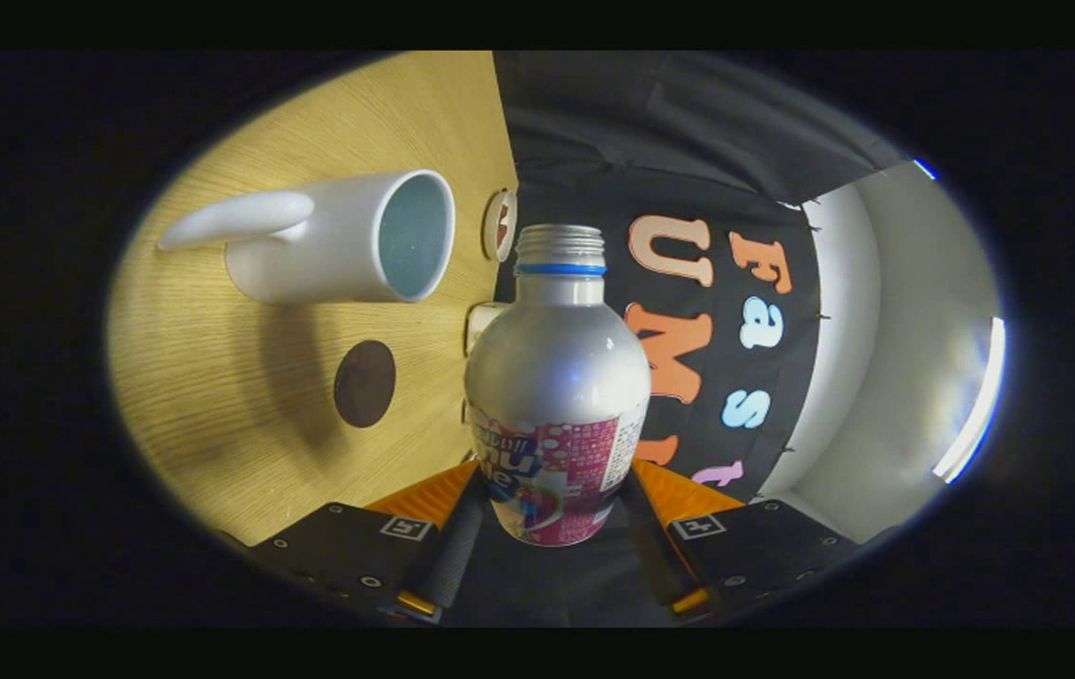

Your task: Take the bottle from table, then pour the juice into the cup, finally place the bottle on the coaster

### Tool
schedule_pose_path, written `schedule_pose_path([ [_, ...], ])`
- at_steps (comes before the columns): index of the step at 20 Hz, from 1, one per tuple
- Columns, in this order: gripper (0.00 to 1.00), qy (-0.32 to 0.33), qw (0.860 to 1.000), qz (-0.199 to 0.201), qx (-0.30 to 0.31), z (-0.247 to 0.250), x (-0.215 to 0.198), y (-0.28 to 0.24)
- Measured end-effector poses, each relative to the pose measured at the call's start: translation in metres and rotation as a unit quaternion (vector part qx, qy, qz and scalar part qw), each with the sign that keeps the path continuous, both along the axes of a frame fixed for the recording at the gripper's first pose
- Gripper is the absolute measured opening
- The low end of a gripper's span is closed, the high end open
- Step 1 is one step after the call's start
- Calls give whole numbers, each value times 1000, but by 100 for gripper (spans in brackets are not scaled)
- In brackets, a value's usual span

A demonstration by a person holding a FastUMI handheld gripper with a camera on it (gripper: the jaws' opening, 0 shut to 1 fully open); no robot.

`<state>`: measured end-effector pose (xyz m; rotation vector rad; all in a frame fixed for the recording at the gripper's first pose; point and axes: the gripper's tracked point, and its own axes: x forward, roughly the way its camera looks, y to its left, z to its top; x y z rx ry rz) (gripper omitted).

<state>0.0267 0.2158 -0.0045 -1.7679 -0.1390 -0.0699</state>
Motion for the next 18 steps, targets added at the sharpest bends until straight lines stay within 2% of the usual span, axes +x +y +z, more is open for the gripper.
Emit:
schedule_pose_path([
  [18, 77, -15, 998, 1, -59, 8, 4, 10],
])
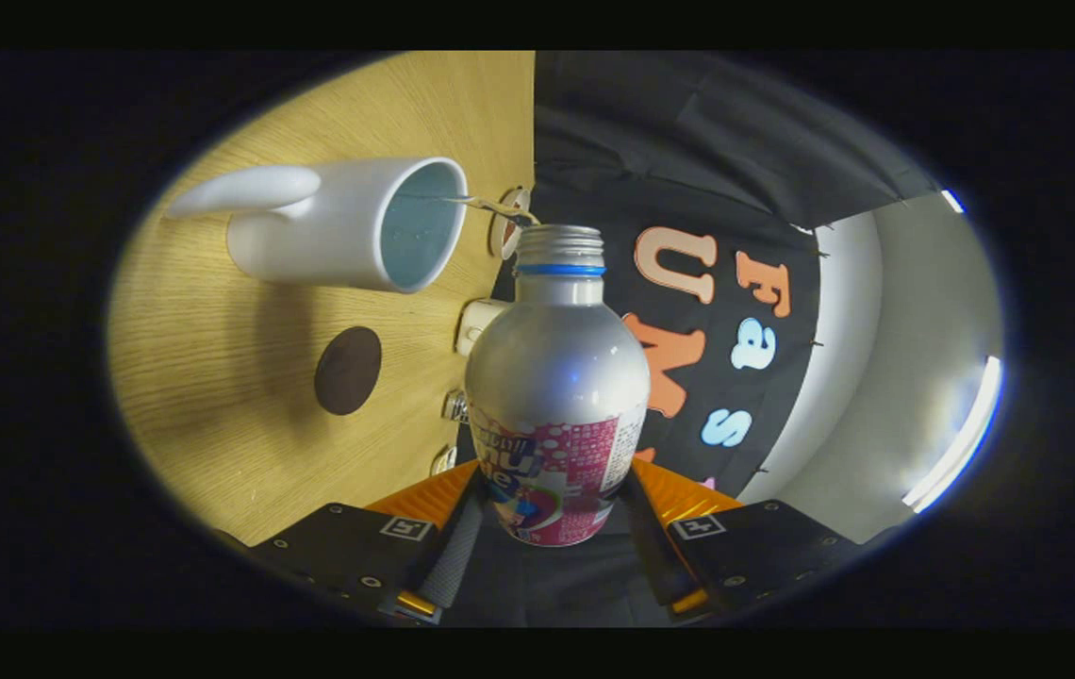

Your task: Take the bottle from table, then pour the juice into the cup, finally place the bottle on the coaster

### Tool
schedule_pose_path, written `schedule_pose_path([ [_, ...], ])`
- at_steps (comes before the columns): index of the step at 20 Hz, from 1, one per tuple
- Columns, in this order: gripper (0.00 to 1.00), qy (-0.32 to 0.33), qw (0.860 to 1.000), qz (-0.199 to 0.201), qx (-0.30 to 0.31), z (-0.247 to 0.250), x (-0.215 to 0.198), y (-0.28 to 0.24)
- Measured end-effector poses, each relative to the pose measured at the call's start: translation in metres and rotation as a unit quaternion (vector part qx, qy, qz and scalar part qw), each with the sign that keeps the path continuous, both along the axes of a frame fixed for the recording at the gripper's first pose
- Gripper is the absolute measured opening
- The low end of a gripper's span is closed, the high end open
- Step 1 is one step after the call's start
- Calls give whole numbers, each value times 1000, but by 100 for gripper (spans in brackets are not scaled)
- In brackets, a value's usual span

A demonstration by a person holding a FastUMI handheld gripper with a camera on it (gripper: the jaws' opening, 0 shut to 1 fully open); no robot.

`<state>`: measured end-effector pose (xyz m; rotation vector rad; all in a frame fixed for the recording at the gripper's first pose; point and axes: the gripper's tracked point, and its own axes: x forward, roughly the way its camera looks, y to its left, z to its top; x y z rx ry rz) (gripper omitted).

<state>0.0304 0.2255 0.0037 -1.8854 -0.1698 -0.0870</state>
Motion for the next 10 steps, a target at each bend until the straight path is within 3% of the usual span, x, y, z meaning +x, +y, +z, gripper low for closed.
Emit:
schedule_pose_path([
  [10, 76, 0, 1000, -4, -14, 0, 2, -1],
])
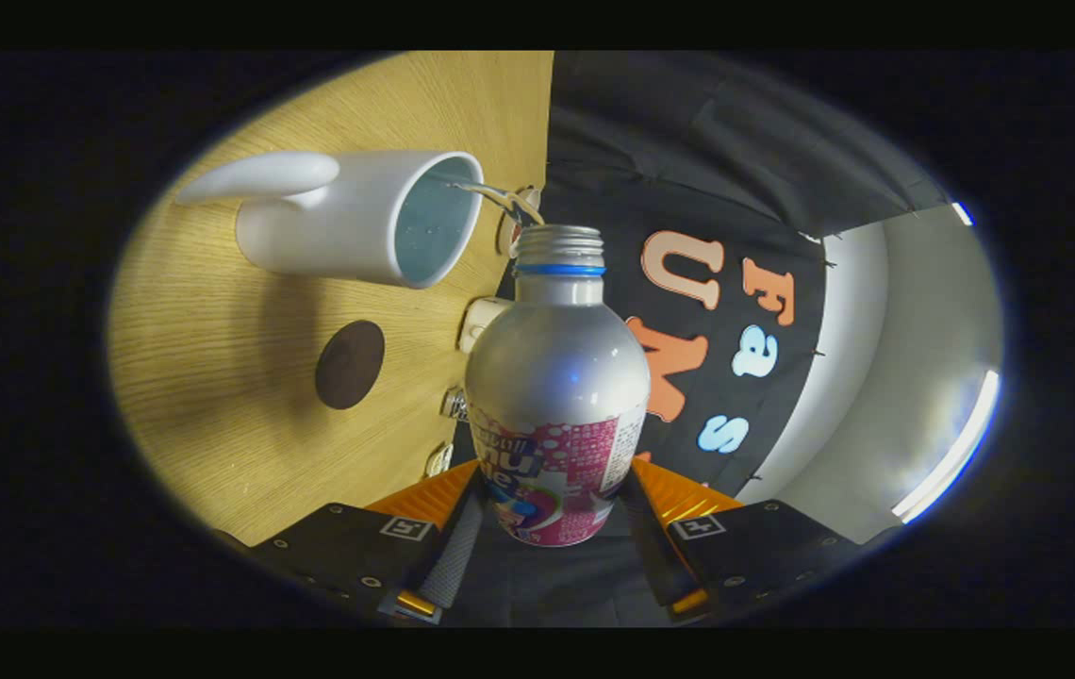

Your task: Take the bottle from table, then pour the juice into the cup, finally place the bottle on the coaster

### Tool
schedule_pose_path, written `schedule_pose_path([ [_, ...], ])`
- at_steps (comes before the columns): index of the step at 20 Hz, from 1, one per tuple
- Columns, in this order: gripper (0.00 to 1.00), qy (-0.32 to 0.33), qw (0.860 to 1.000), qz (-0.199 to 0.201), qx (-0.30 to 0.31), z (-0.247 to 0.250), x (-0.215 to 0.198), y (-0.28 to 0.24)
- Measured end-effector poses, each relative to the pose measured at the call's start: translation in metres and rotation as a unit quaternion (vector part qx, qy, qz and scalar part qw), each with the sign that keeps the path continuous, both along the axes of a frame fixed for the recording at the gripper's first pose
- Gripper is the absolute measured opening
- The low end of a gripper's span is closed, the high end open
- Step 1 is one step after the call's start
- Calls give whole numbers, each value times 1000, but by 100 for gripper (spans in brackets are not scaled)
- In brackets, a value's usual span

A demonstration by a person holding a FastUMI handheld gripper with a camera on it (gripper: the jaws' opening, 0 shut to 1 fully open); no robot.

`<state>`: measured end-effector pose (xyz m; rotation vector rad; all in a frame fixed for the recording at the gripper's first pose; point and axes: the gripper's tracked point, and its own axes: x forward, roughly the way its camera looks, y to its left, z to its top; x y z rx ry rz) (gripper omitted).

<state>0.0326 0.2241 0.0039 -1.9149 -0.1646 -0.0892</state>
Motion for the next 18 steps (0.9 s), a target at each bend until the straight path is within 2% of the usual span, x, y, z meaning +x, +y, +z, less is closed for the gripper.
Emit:
schedule_pose_path([
  [18, 76, -1, 999, 2, -41, 6, -3, 5],
])
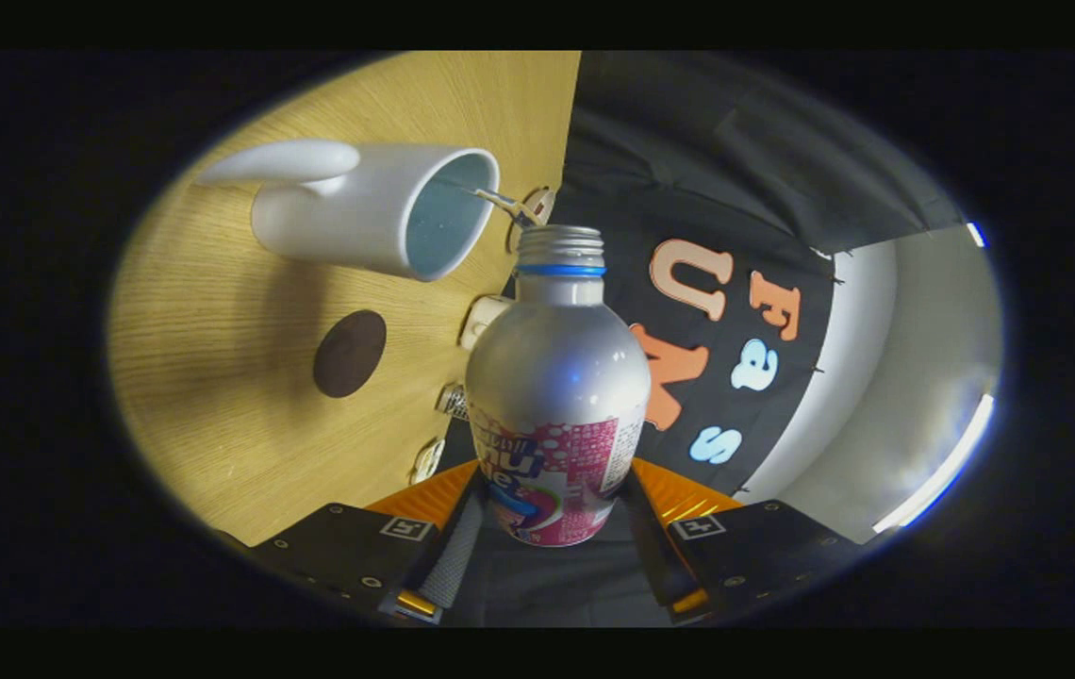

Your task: Take the bottle from table, then pour the juice into the cup, finally place the bottle on the coaster

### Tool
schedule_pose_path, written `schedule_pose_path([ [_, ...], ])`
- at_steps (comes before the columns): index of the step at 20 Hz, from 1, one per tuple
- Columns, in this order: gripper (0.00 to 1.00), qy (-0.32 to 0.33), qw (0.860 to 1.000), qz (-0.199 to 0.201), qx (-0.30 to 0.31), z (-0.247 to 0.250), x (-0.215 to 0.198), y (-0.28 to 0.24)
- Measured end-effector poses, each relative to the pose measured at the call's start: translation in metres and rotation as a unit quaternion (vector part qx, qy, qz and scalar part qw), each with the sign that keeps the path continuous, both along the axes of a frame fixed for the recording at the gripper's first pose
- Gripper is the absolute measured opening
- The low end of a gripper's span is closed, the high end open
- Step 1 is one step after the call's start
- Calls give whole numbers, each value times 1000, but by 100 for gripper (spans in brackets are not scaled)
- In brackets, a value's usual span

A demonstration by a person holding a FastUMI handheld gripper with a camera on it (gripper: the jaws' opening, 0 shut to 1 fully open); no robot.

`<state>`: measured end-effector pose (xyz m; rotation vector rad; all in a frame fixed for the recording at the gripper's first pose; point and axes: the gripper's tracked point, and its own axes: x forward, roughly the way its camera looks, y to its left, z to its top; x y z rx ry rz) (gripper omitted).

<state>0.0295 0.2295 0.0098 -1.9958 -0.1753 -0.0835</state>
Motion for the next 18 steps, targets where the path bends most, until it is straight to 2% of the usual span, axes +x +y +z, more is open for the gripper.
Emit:
schedule_pose_path([
  [18, 76, -10, 999, 3, -42, 14, 2, 3],
])
